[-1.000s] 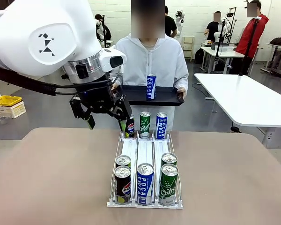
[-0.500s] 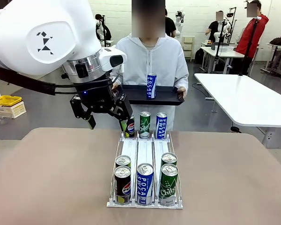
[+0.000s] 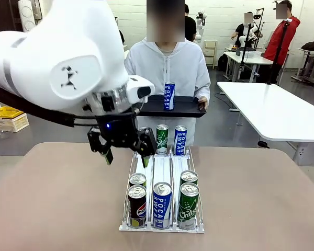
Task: Retrieve and hand over the desired beverage to the person.
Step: Pick up another can of the same type that the person held from the Automatic Can Dispenser.
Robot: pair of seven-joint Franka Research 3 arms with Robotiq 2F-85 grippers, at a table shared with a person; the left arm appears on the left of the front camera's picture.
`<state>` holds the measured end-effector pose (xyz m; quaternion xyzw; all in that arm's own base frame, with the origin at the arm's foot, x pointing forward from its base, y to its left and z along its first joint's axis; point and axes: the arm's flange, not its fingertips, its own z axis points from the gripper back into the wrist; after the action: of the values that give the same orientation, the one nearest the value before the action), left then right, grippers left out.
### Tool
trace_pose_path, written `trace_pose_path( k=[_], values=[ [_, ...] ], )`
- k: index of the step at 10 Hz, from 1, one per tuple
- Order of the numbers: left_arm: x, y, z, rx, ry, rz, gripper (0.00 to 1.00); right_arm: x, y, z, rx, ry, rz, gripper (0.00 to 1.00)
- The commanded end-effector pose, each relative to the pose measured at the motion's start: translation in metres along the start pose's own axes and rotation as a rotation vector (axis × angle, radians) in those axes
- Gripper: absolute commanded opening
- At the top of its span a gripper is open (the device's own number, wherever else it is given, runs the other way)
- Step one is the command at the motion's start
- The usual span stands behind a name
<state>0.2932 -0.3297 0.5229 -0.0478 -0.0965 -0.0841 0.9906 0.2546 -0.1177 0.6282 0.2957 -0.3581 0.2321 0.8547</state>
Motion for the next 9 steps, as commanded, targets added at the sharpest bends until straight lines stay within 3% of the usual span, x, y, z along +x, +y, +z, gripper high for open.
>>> trace_pose_path(
  k=[1, 3, 9],
  values=[
    [0.001, -0.009, -0.025, 0.054, 0.026, 0.111, 1.0, 0.002, -0.001, -0.001, 0.033, -0.019, 0.01, 1.0],
    [0.006, -0.013, -0.048, 0.058, 0.079, 0.159, 1.0, 0.002, -0.001, -0.001, 0.033, -0.019, 0.01, 1.0],
    [0.012, -0.012, -0.078, 0.066, 0.124, 0.132, 1.0, 0.002, -0.001, -0.001, 0.033, -0.019, 0.01, 1.0]
  ],
)
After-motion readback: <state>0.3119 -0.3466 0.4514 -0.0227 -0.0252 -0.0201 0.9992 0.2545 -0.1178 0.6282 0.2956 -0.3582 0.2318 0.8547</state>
